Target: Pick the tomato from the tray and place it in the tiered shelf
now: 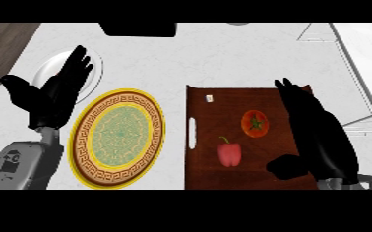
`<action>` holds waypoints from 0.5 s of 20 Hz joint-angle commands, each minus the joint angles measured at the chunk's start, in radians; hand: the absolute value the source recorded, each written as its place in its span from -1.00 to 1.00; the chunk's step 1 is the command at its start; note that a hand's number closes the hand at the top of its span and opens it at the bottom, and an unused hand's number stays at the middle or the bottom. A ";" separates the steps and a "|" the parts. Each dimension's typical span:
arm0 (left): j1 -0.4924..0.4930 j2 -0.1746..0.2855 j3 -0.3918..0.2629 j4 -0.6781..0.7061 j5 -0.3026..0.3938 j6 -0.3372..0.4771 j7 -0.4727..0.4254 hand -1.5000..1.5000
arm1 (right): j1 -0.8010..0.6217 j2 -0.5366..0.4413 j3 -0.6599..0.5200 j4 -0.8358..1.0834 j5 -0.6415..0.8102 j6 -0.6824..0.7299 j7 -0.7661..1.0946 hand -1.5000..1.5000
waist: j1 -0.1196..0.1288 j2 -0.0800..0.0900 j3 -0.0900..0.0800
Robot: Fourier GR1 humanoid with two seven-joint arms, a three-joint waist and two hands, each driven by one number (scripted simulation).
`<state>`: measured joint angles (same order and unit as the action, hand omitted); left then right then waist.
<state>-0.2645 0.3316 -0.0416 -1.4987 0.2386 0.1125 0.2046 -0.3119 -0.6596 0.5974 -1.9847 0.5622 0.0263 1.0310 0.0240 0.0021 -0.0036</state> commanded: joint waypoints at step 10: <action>0.081 0.016 0.029 -0.083 0.005 -0.032 0.032 0.00 | -0.113 0.230 0.074 0.189 0.159 0.214 0.222 -1.00 | -0.013 -0.005 0.003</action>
<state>-0.2320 0.3261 -0.0269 -1.5260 0.2294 0.1031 0.2123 -0.3944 -0.4747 0.6884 -1.8271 0.7069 0.1330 1.1148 0.0102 -0.0010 -0.0012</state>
